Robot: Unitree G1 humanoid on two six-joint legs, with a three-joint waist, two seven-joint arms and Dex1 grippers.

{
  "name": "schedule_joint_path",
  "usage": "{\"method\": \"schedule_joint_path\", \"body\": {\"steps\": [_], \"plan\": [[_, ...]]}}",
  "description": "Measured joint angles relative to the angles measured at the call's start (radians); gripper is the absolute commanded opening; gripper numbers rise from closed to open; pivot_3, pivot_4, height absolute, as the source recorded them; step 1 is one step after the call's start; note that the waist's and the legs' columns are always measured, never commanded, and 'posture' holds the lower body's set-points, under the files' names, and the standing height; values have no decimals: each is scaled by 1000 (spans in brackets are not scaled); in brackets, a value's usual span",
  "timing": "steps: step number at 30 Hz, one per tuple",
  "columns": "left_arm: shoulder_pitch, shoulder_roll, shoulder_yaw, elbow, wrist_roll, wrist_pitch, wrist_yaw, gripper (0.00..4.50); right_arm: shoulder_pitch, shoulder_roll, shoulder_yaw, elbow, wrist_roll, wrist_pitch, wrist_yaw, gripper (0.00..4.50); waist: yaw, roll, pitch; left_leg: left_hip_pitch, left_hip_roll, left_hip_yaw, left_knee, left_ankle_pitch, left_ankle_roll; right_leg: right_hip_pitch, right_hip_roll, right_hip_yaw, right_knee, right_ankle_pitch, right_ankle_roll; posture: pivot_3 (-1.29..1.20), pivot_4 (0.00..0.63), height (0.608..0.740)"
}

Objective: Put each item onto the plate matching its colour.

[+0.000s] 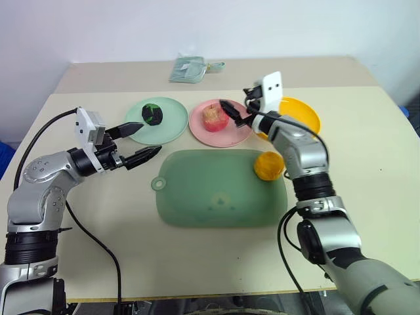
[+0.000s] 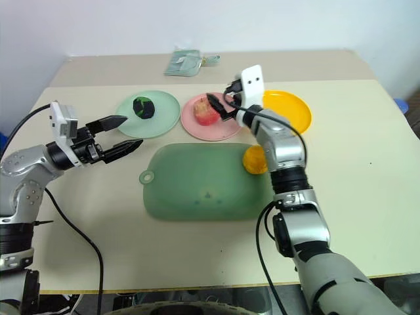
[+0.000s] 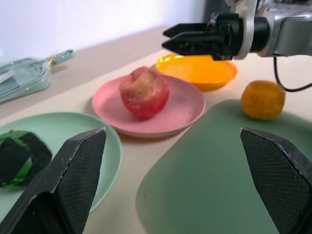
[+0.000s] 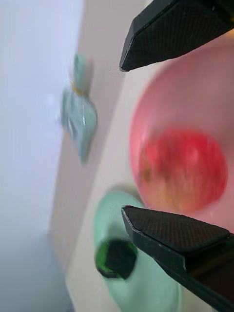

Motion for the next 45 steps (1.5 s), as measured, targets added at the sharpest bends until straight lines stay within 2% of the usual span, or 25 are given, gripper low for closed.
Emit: {"method": "schedule_joint_path", "body": {"steps": [4,6,10,15,25,27,29,30,31,33,36,39,43,45], "plan": [[-7,-6,0,-35,-66,29,-44,4500,62,-113,11,-178,78,126,155,4474,0,0,0,-1,0,0,0,0,1,-1,0,0,0,0,0,0,150,729],[-7,-14,-1,-62,-91,41,-64,4500,121,-209,27,-307,125,195,257,4474,5,0,0,-1,0,0,0,-1,1,0,0,0,-1,0,0,0,150,729],[-2,-6,1,-66,-102,45,-100,4500,306,-390,51,-477,154,265,396,4474,7,0,0,-1,0,0,2,-3,6,2,-1,0,-2,0,0,0,150,729],[1,-1,-2,-64,-110,45,-134,4500,417,-462,51,-540,154,312,408,4474,1,0,0,0,1,0,1,-4,6,1,0,0,-1,0,0,0,150,729],[-43,-1,-49,-17,-78,34,-194,4500,493,-470,108,-523,60,241,367,4474,8,0,0,0,1,0,2,-2,3,2,-1,0,-1,0,0,0,150,729],[-43,-1,-51,-17,-76,35,-195,4500,493,-469,108,-509,53,236,362,3978,7,0,0,0,1,0,2,-2,3,2,-1,0,-1,0,0,0,150,729],[-42,-1,-55,-17,-77,37,-197,4500,494,-468,108,-504,51,230,363,3255,6,0,0,0,1,0,2,-2,3,2,-1,0,-1,0,0,0,150,729],[-41,-1,-56,-17,-76,38,-198,4500,494,-463,107,-502,51,227,360,3074,6,0,0,0,1,0,2,-2,3,2,-1,0,-1,0,0,0,150,729],[-41,-1,-56,-17,-76,38,-198,4500,491,-451,105,-498,52,225,357,3074,6,0,0,0,1,0,2,-2,3,2,-1,0,-1,0,0,0,150,729],[-39,2,-55,-18,-78,44,-200,4500,462,-418,102,-468,53,214,336,3074,3,0,0,0,1,0,2,-2,3,2,-1,0,-1,0,0,0,150,729],[-31,3,-55,-27,-79,48,-201,4500,326,-345,57,-330,41,159,232,3074,-1,1,0,0,1,0,2,-1,2,1,0,0,-1,0,0,0,150,729],[-31,-8,-56,-32,-77,38,-185,4500,129,-329,-2,-106,-34,20,81,3074,8,0,0,0,0,0,1,0,0,1,0,0,-1,0,0,0,150,729],[-42,-53,-60,-12,-22,-37,-141,4500,20,-317,28,160,-157,-173,-4,3074,11,-1,0,0,0,0,1,0,1,2,0,0,-3,0,0,0,150,729],[-43,-59,-63,-3,1,-62,-123,4500,11,-285,48,305,-193,-244,-23,4109,5,-1,0,0,0,0,1,0,1,2,-1,0,-3,0,0,0,150,729]]}}
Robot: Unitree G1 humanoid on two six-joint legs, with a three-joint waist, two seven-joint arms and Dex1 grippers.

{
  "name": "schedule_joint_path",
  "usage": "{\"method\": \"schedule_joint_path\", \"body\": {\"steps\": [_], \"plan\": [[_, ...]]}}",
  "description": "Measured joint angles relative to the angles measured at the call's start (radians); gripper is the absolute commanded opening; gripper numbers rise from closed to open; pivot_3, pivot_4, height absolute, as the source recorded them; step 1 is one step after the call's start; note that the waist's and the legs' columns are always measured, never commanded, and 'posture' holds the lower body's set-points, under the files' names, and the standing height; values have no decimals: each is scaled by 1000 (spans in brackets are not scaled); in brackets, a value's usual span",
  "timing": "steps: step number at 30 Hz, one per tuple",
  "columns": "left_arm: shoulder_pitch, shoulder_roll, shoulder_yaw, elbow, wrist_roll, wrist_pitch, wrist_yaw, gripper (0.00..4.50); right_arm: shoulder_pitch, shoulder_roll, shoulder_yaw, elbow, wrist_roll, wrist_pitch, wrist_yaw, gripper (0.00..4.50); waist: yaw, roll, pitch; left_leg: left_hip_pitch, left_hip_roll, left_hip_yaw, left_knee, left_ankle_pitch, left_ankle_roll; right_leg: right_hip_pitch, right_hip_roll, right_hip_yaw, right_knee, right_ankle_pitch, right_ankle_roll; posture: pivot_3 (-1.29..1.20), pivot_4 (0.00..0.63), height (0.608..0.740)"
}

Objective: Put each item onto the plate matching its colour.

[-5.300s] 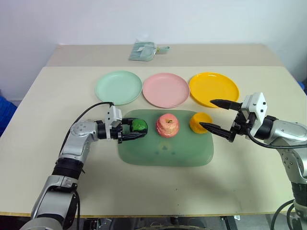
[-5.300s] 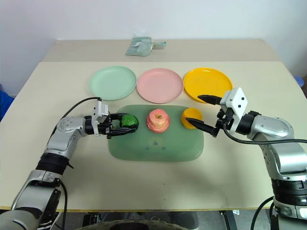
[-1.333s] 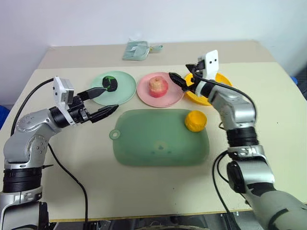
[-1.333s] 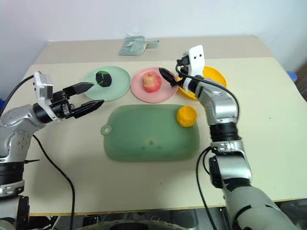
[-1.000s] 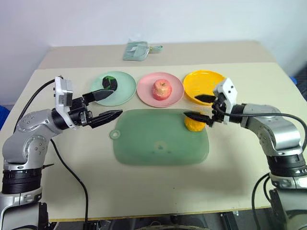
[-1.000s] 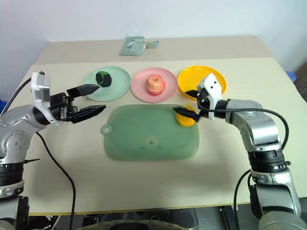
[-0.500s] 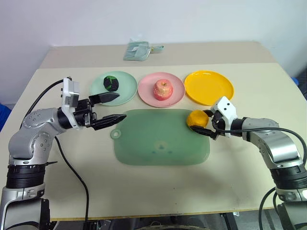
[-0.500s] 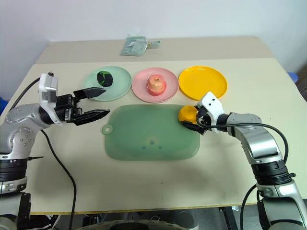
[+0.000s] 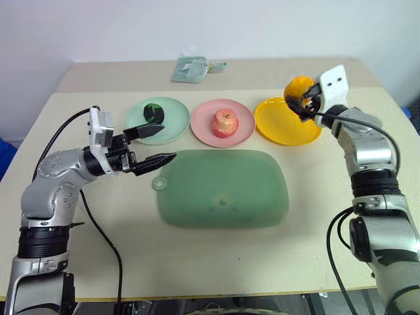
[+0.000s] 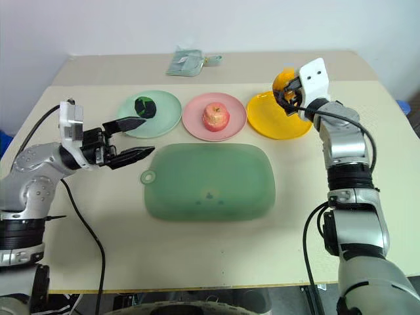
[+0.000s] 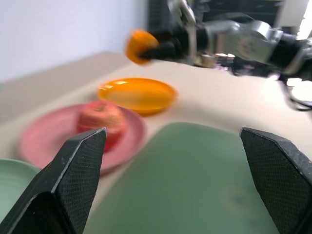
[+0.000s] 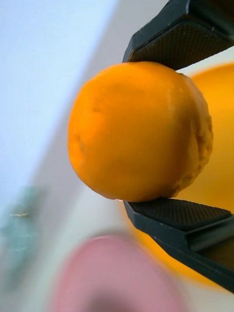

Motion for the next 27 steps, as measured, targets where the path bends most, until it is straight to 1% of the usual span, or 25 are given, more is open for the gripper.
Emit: {"method": "schedule_joint_path", "body": {"steps": [1,4,7,10,13,15,17,18,20,22,24,27], "plan": [[-2,-6,-3,5,12,-13,9,4500,-3,14,3,57,-6,-17,-9,4426,-2,1,0,0,0,0,0,0,0,0,0,0,0,0,0,0,150,729],[-1,-21,-7,7,39,-37,44,4500,-36,45,-7,211,-8,-57,-43,4426,-6,1,1,0,0,0,0,0,0,-1,0,0,1,0,0,0,150,729],[7,-21,-6,4,40,-40,52,4500,-78,45,-47,235,5,-95,-61,4426,-10,2,1,0,1,1,0,0,0,-2,1,1,1,0,0,0,150,729],[34,-18,-5,-7,29,-24,50,4500,-107,48,-111,198,71,-119,-29,4426,-9,2,1,0,1,0,0,0,0,-1,1,1,1,0,0,0,150,729],[39,2,0,-6,26,-21,38,4500,-76,69,-135,-6,174,-58,97,4426,-7,2,1,0,1,0,0,0,0,-1,1,1,2,0,0,0,150,729],[25,17,9,4,9,-19,20,4500,12,73,-123,-250,279,53,208,4426,-1,1,1,0,1,-1,0,0,0,-1,1,0,2,0,0,0,150,729],[13,43,21,27,8,-18,-3,4500,101,71,-94,-451,346,118,289,4426,3,1,1,0,1,-1,0,0,1,-1,1,0,1,0,0,0,150,729],[11,57,27,32,8,-17,-16,4500,136,68,-83,-524,372,141,321,4426,2,1,1,0,1,-1,1,0,1,-1,1,0,1,0,0,0,150,729],[3,85,30,46,8,-18,-54,4500,223,26,-64,-669,421,194,391,4426,6,1,1,0,0,-1,1,-1,2,0,0,0,1,0,0,0,150,729],[2,109,36,71,9,-22,-75,4500,299,-12,-62,-764,460,225,451,4426,6,1,1,0,0,-1,2,-3,5,0,0,0,1,0,0,0,150,729],[1,109,37,76,9,-26,-80,4500,358,-51,-59,-828,487,261,499,4426,4,1,1,0,0,-1,2,-3,6,0,0,0,1,0,0,0,150,729],[5,96,38,65,8,-24,-67,4500,416,-77,-50,-891,514,285,554,4426,0,1,1,0,1,-1,1,-3,6,0,0,0,1,0,0,0,150,729]]}}
